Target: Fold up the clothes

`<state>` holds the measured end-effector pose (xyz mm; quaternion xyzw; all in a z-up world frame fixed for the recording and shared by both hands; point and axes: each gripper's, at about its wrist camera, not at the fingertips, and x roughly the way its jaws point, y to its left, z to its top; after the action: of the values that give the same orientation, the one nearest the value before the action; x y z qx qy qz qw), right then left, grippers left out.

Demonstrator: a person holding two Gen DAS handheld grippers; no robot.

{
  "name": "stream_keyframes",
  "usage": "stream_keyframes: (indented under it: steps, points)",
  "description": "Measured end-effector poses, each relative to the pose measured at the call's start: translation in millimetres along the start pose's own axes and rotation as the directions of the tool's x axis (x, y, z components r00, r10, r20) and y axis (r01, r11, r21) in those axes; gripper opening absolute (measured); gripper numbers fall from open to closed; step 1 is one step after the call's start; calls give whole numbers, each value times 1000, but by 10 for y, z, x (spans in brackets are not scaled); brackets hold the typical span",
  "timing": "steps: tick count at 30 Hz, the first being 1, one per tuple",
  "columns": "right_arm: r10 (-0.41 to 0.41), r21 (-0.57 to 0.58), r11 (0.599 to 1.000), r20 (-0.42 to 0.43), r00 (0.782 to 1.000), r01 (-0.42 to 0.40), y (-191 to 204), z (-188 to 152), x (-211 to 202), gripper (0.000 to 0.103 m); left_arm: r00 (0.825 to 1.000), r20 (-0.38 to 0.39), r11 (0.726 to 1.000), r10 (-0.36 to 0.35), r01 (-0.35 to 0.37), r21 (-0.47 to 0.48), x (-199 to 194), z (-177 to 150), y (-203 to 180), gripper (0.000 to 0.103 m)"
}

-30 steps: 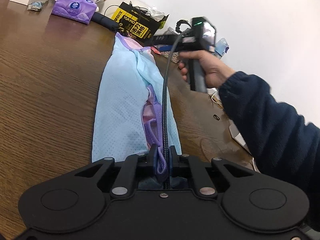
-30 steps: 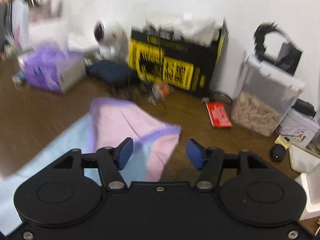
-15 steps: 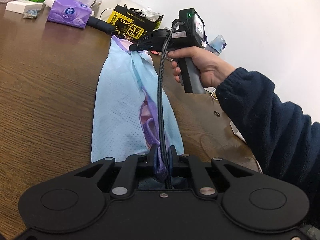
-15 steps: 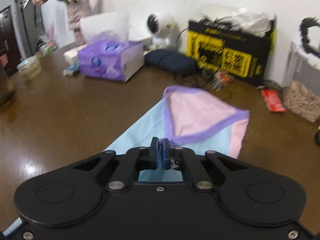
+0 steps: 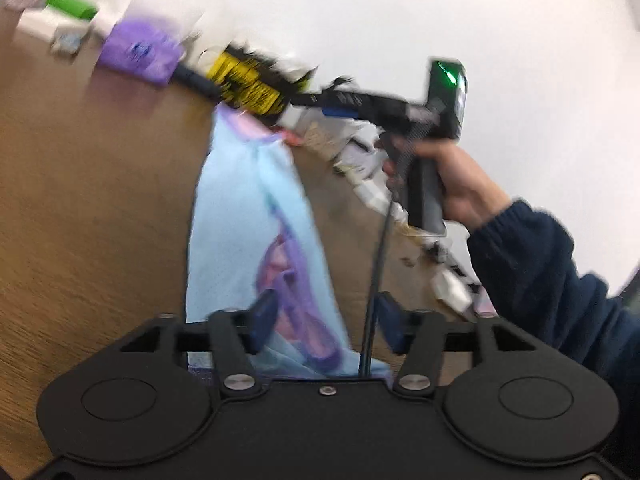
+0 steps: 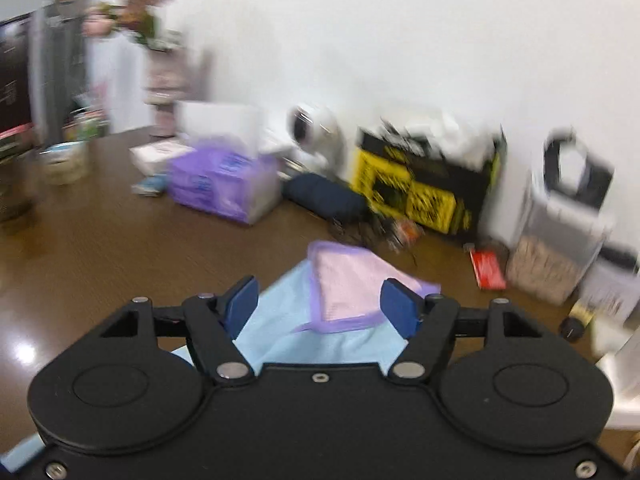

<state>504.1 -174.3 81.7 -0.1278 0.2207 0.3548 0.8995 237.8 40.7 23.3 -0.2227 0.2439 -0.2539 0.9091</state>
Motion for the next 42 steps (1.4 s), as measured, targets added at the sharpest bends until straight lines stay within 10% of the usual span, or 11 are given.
stream_keyframes:
  steps: [4, 6, 8, 11, 15, 23, 26, 31, 37, 42]
  points:
    - [188, -193, 966, 55, 981, -174, 401, -204, -819, 79, 998, 8, 965, -55, 51, 257, -389, 86, -139, 86]
    - [287, -276, 921, 2, 958, -275, 696, -468, -1148, 81, 997, -5, 887, -77, 71, 456, -476, 54, -210, 87]
    - [327, -304, 896, -43, 944, -324, 873, -620, -1271, 81, 998, -53, 749, -45, 69, 658, -383, -24, -256, 87]
    - [380, -352, 845, -132, 916, -402, 1265, -1045, -1325, 81, 990, -139, 685, -9, 108, 721, -94, -93, -212, 87]
    - [389, -314, 852, -155, 908, -418, 1409, -1275, -1181, 79, 968, -250, 697, 31, 158, 700, 314, -61, -21, 66]
    - [436, -202, 861, -178, 882, -467, 1341, -1374, -970, 18, 916, -400, 764, -21, 273, 584, 463, 23, 226, 28]
    - [464, -182, 850, -185, 866, -494, 1374, -1422, -1105, 15, 895, -443, 792, -52, 307, 527, 260, -145, 136, 18]
    - [571, -193, 772, -207, 794, -605, 1615, -1483, -1675, 14, 911, -407, 708, -67, 331, 624, -247, -386, -404, 9]
    - [475, -254, 841, -75, 877, -478, 1291, -1090, -1784, 14, 951, -309, 667, -24, 245, 703, 169, 72, -351, 9]
    - [400, -187, 892, -95, 912, -411, 850, -835, -1120, 14, 936, -348, 717, 59, 203, 666, 907, 318, -96, 11]
